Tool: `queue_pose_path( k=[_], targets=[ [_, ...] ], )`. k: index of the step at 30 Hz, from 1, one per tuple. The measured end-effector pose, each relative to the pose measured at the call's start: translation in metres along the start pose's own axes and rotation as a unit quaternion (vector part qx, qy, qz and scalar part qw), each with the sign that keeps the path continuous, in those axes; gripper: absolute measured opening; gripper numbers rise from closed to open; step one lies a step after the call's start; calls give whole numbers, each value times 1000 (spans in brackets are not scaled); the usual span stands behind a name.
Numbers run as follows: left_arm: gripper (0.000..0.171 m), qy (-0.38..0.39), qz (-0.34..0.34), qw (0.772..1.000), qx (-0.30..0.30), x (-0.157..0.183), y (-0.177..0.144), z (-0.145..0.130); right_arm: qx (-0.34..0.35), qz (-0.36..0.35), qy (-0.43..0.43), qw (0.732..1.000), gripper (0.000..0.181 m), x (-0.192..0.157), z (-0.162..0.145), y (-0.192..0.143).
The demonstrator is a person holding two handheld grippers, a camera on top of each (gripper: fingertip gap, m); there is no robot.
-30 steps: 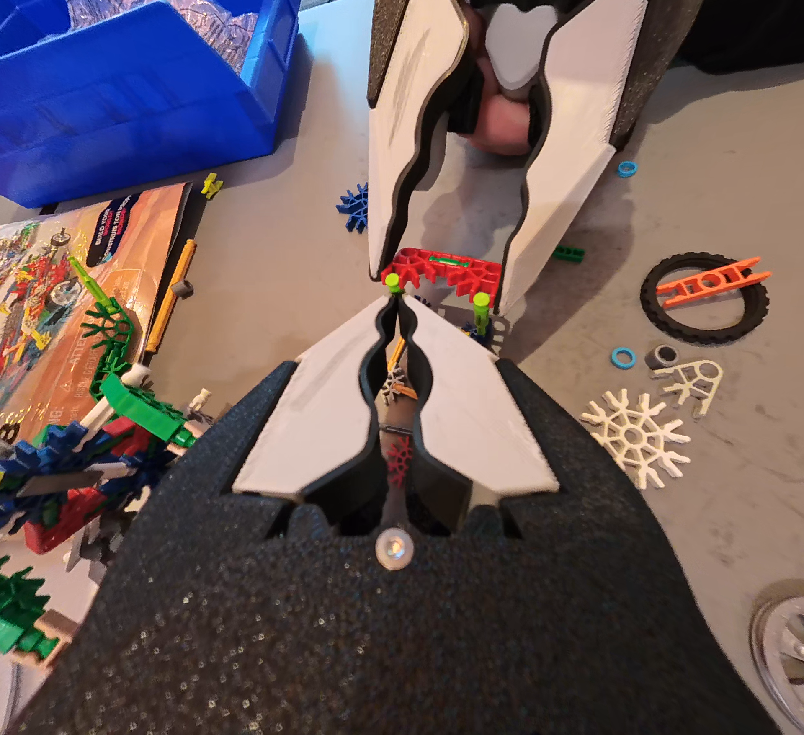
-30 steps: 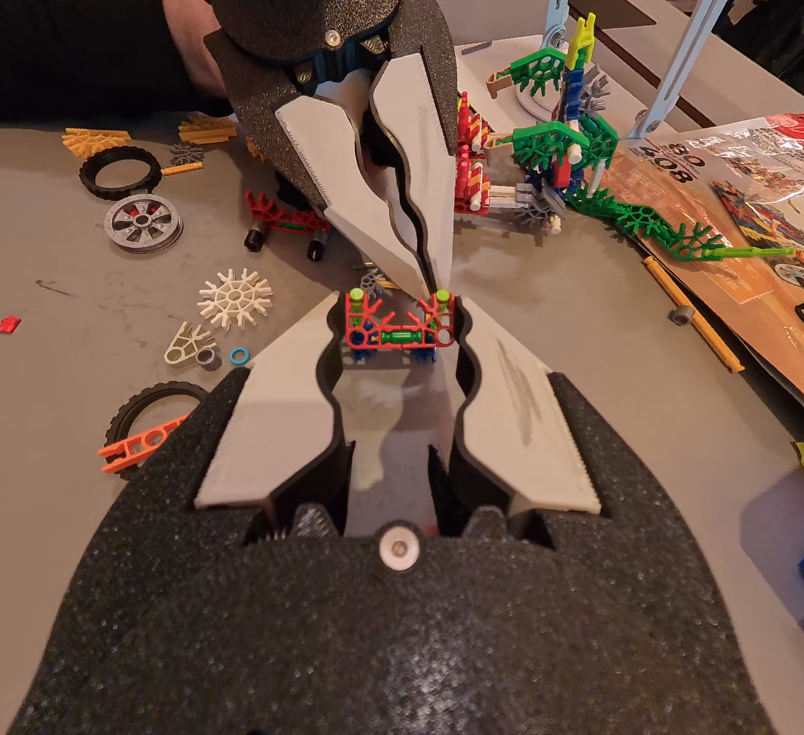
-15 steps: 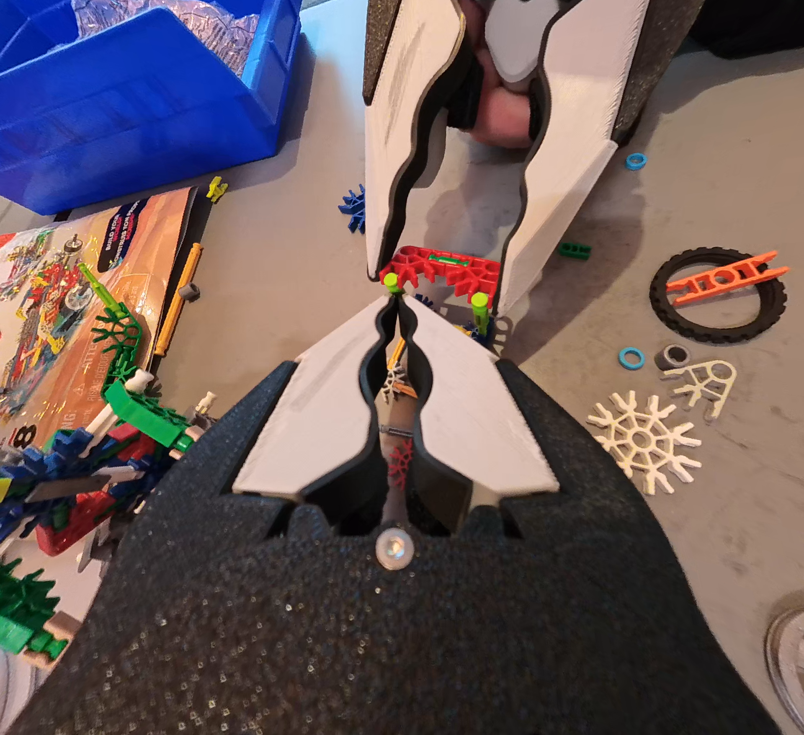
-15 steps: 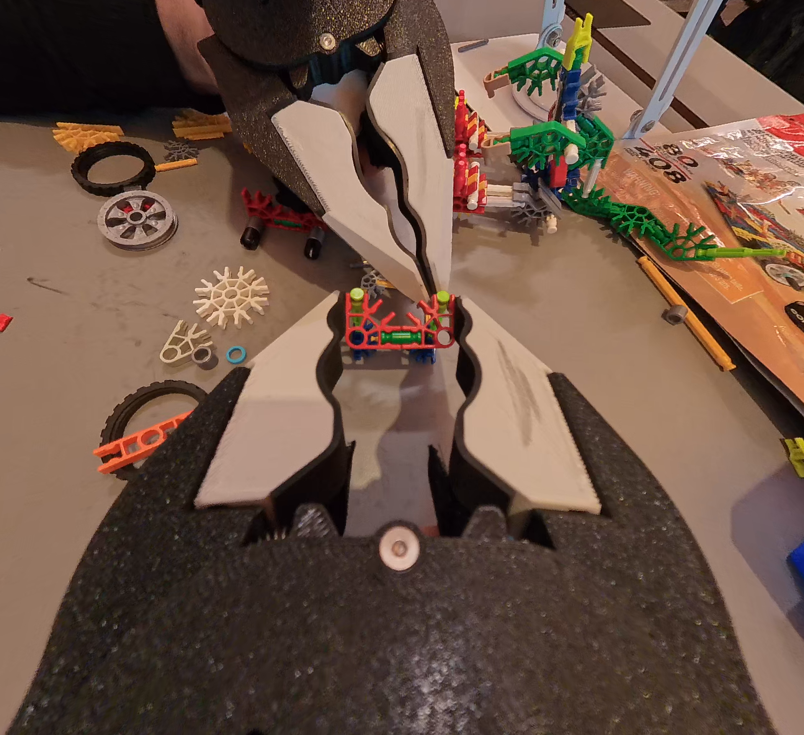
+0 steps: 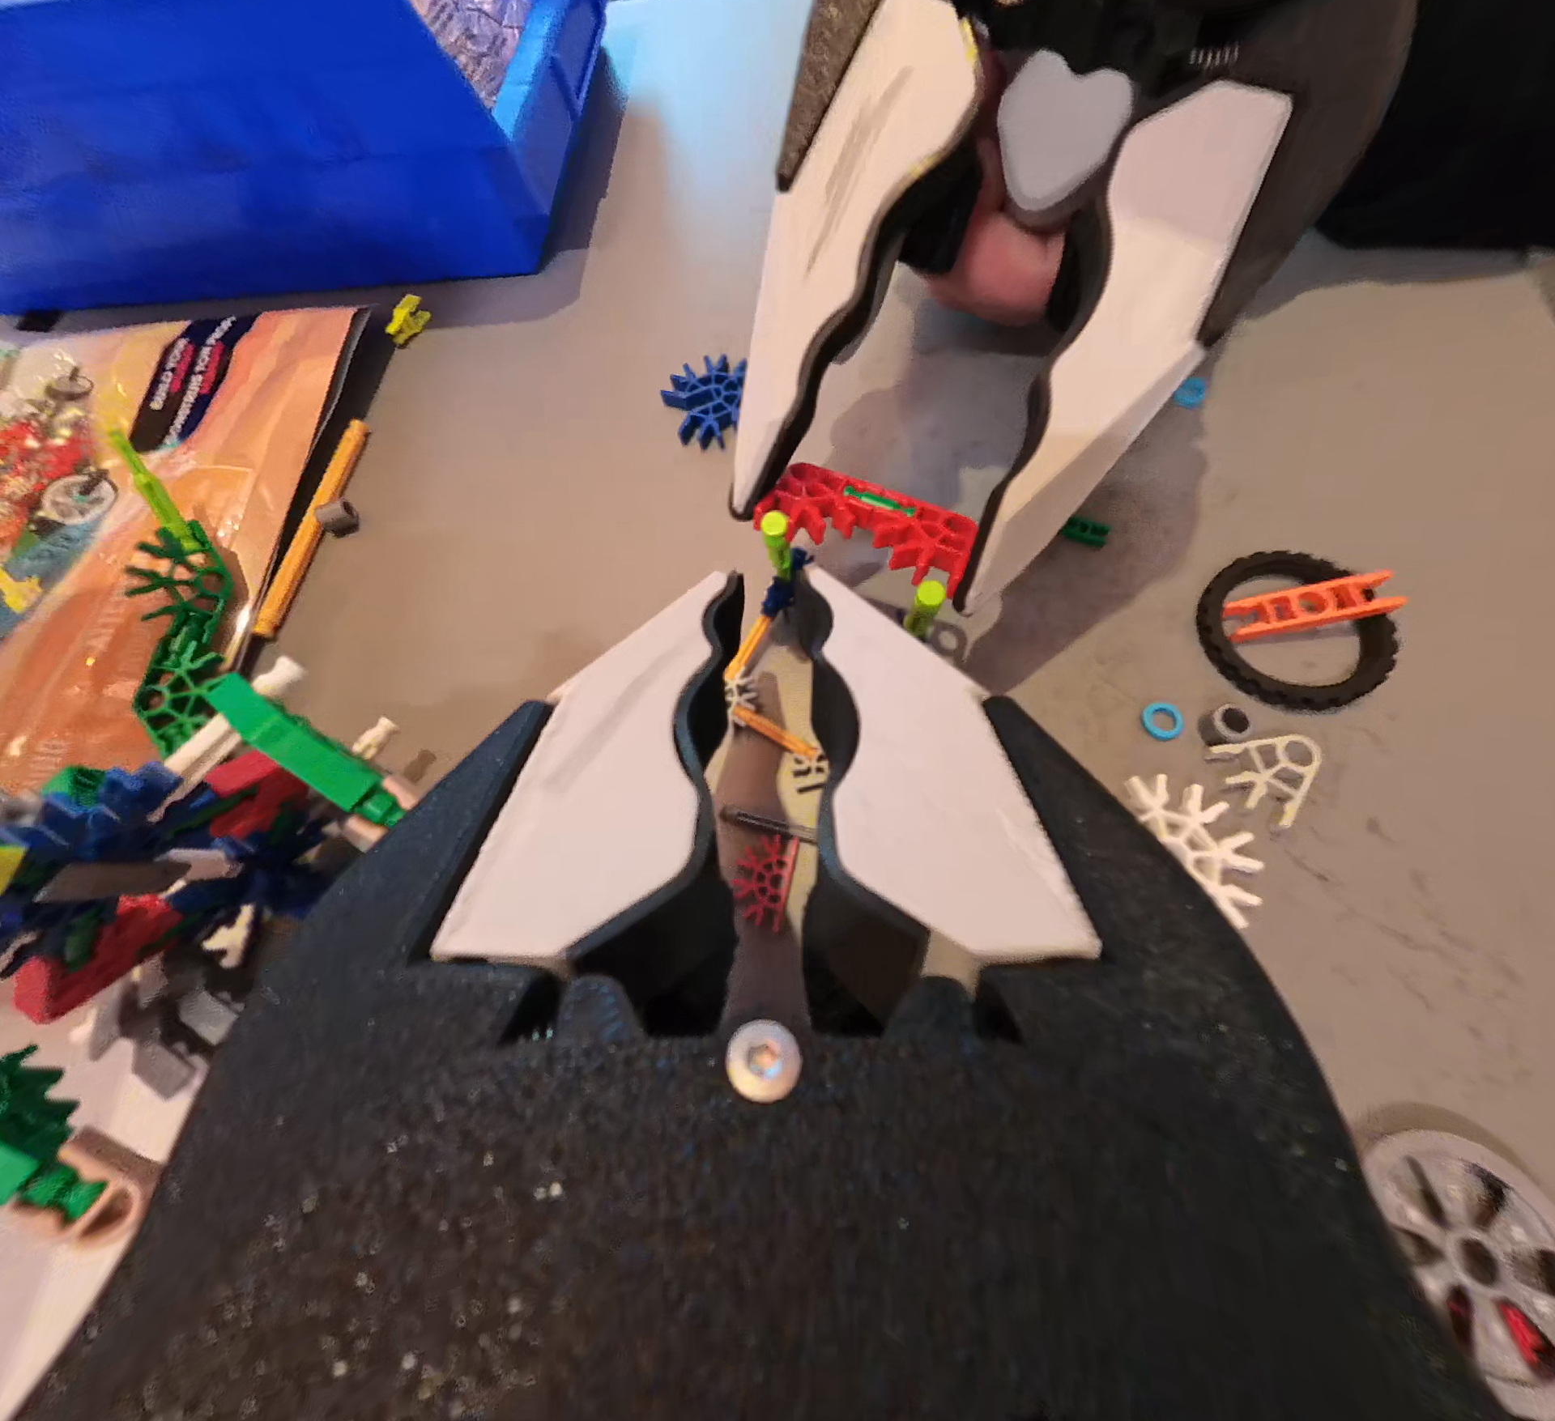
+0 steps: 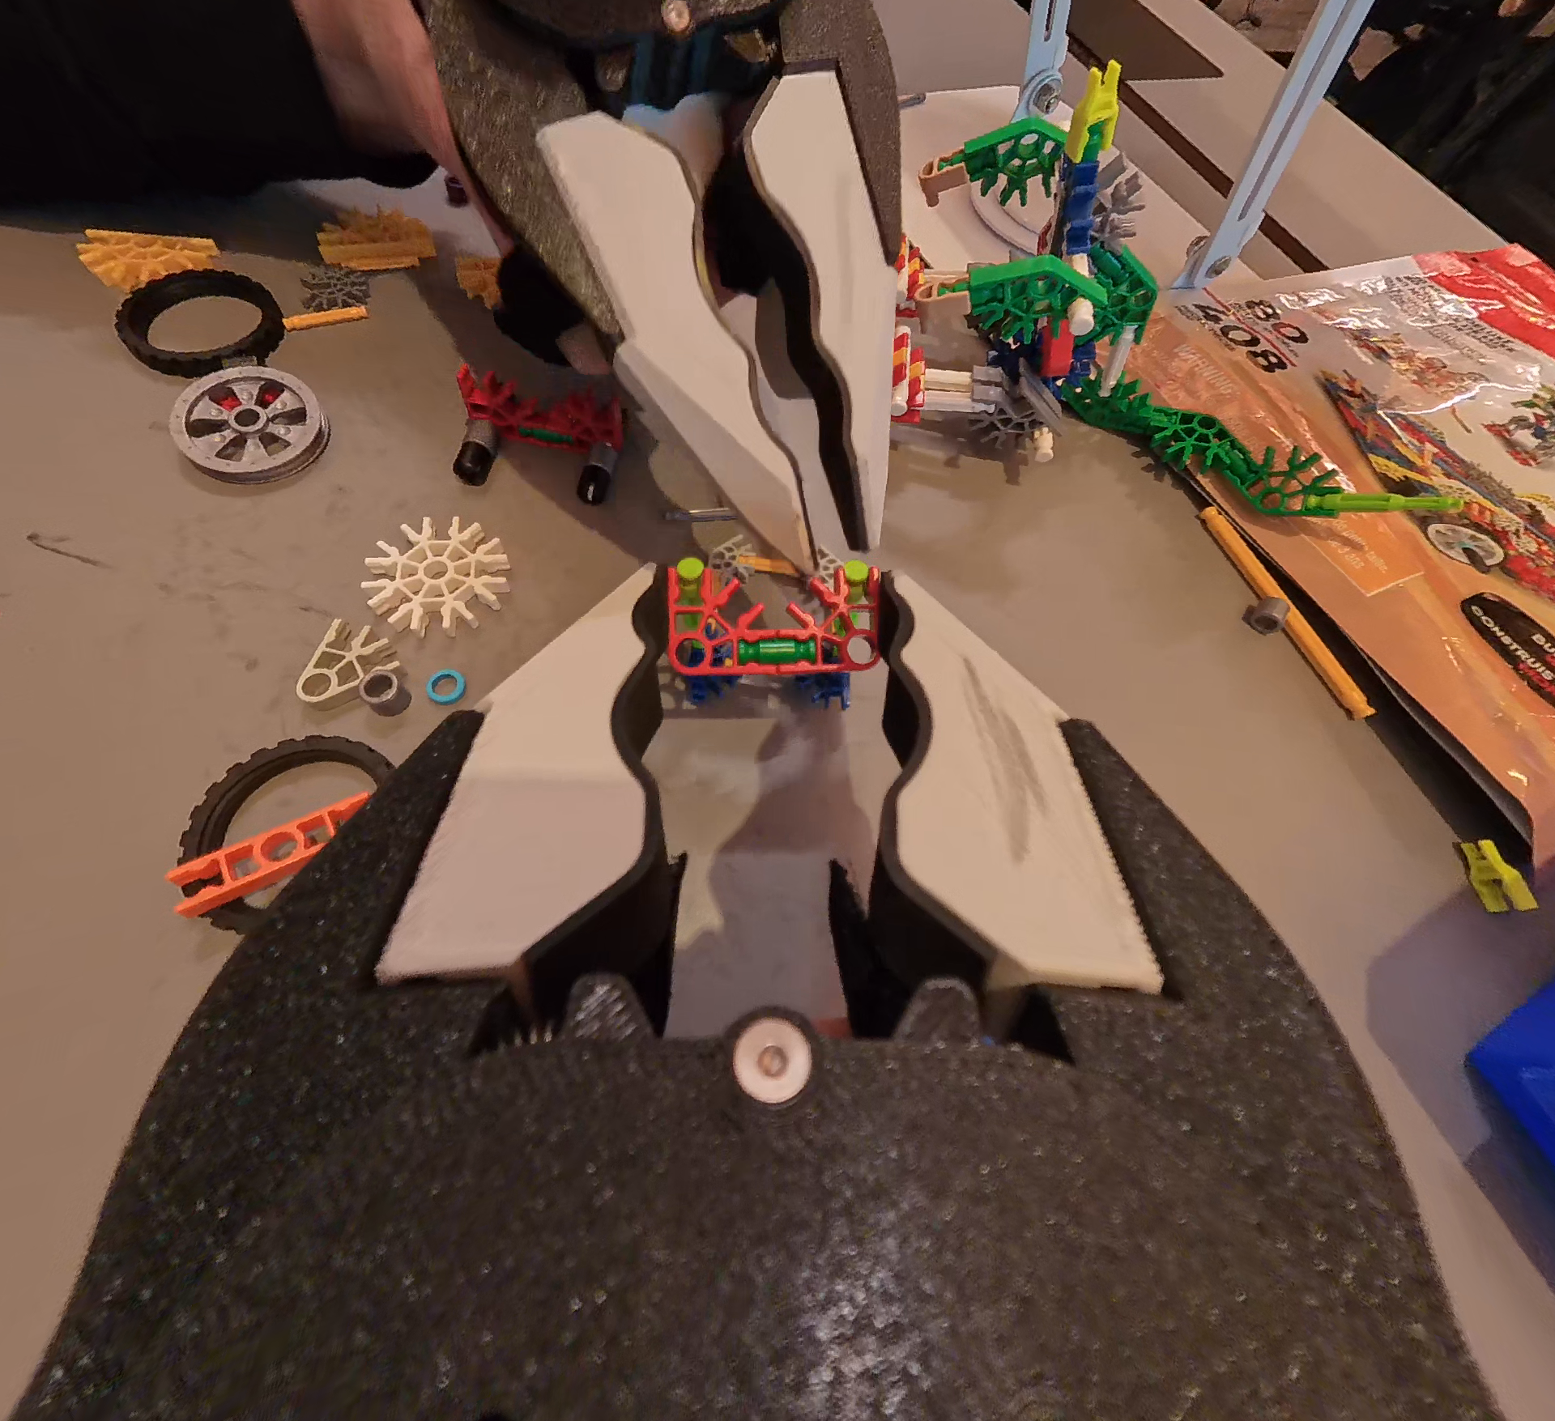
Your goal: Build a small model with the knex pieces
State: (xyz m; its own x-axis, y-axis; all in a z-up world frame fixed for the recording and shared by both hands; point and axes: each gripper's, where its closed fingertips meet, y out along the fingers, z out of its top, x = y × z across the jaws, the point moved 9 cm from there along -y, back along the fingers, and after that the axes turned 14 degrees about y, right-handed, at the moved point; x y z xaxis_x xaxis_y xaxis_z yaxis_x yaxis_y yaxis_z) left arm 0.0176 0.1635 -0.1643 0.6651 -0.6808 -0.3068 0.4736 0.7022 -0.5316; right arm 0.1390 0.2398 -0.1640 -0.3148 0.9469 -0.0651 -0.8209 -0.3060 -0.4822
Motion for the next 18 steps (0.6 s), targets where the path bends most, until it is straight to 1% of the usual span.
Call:
queue_pose_path(
  k=[2, 4, 6, 10, 14, 16, 18],
  targets=[
    [8, -41, -17, 999, 15, -3, -3, 1, 0, -2, -3, 1000, 49, 0, 0, 0],
    [9, -94, -48, 994, 25, -5, -3, -1, -1, -3, -6, 1000, 49, -1, 0, 1],
    [9, -136, -74, 988, 19, -4, 0, -5, -2, -5, -9, 1000, 49, -1, 0, 1],
    [13, -182, -101, 978, 23, -2, 6, -6, -5, -11, -16, 1000, 49, -2, -1, 2],
    [18, -241, -96, 965, 46, -9, 6, -8, -6, -16, -24, 1000, 49, -3, -1, 3],
    [20, -259, -94, 960, 48, -11, 7, -9, -6, -21, -25, 999, 49, -2, -1, 3],
    [18, -273, -96, 956, 52, -10, 8, -8, -6, -25, -27, 999, 49, -1, 0, 2]
  ],
)
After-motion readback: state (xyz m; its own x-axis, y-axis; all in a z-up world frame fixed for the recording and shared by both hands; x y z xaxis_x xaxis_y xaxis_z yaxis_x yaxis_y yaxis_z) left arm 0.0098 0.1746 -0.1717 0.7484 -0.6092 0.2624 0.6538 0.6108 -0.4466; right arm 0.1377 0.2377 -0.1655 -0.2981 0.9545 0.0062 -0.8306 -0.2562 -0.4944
